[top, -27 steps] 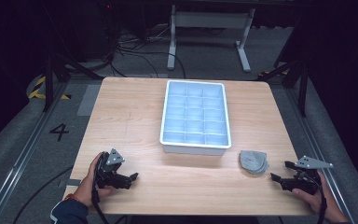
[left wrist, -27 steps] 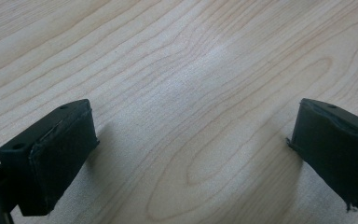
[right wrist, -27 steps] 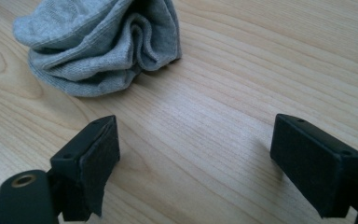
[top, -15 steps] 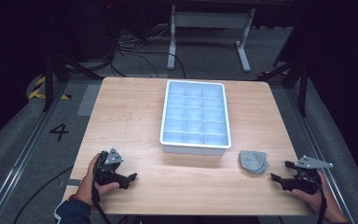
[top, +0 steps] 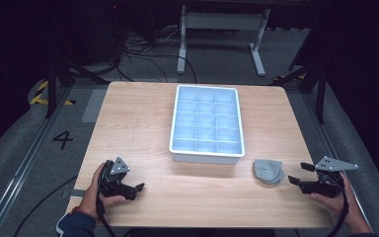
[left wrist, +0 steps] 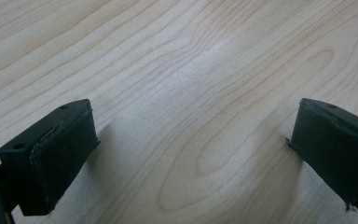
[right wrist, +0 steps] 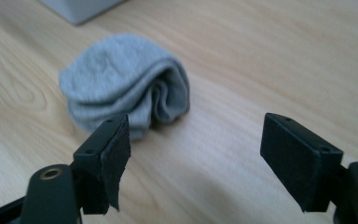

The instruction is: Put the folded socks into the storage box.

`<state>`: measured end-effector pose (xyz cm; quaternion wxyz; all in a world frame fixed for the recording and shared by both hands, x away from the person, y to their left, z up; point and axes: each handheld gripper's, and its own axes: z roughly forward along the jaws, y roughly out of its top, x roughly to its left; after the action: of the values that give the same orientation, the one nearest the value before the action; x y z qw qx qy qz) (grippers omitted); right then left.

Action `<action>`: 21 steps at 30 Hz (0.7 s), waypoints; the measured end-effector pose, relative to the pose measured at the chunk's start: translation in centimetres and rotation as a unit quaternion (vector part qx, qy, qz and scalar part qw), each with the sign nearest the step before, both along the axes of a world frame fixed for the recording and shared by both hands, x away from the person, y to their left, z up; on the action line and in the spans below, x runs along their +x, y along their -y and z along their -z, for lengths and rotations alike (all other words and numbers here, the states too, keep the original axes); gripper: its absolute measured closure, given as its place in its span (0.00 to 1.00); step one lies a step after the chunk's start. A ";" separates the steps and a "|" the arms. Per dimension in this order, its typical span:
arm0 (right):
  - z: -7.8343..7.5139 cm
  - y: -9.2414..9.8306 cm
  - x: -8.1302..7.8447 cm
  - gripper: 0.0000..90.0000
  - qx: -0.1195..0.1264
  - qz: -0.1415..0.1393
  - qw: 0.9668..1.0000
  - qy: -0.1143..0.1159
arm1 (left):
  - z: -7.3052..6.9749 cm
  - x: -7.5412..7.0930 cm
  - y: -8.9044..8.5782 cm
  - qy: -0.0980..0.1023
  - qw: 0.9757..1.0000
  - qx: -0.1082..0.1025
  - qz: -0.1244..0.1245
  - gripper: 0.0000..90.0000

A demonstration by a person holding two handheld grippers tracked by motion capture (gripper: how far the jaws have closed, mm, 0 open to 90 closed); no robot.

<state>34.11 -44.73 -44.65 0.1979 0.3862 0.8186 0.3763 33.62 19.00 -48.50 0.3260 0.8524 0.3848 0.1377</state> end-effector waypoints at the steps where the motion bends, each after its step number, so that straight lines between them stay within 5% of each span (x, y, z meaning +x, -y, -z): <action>1: -0.3 -0.2 0.2 0.28 0.000 -0.002 1.000 0.001 | 0.0 -0.1 -0.1 0.003 1.000 0.001 -0.002 0.01; 13: -1.5 -3.6 2.6 0.29 -0.006 -0.038 0.999 0.015 | 0.0 -0.3 -0.4 -0.001 1.000 0.002 -0.009 0.01; 21: -0.2 -5.5 4.2 0.28 -0.031 -0.051 0.998 -0.011 | -0.1 -0.3 -0.4 -0.002 1.000 0.003 -0.009 0.01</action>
<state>38.31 -39.20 -44.41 0.1811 0.3422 0.8506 0.3558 33.36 19.43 -48.43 0.3215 0.8503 0.3927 0.1396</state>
